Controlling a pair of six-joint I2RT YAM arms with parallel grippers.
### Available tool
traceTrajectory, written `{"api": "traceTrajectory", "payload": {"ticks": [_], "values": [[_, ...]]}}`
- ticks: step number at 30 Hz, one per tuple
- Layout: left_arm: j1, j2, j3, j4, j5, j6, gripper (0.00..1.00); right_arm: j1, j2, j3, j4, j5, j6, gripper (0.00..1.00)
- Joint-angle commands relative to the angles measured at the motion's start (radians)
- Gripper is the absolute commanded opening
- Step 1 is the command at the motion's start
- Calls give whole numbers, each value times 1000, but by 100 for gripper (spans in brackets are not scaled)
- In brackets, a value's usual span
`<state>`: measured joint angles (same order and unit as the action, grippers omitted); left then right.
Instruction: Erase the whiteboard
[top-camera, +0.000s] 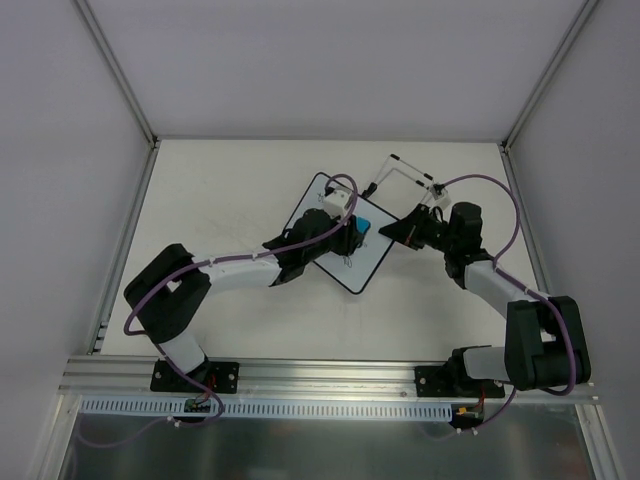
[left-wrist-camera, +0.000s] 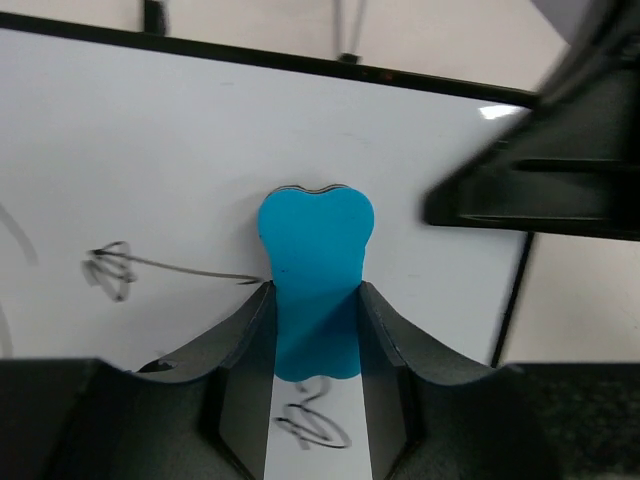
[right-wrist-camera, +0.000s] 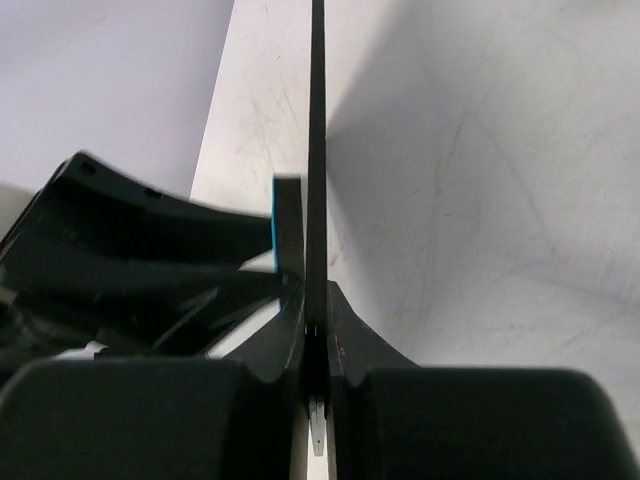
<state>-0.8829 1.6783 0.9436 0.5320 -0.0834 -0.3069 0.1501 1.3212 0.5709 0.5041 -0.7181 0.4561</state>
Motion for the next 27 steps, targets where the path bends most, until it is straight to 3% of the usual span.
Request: {"api": "traceTrajectory", "payload": {"ticks": [1, 7, 13, 24, 27], "values": [[102, -43, -42, -10, -24, -8, 0, 17, -40, 60, 28, -60, 24, 0], [243, 10, -25, -3, -3, -4, 0, 17, -62, 55, 28, -81, 38, 0], [251, 52, 0, 32, 121, -41, 0, 17, -54, 66, 31, -80, 49, 0], [-45, 57, -39, 69, 188, -135, 0, 20, -54, 89, 33, -72, 53, 0], [-62, 60, -48, 72, 172, -179, 0, 22, -53, 92, 33, -73, 58, 1]]}}
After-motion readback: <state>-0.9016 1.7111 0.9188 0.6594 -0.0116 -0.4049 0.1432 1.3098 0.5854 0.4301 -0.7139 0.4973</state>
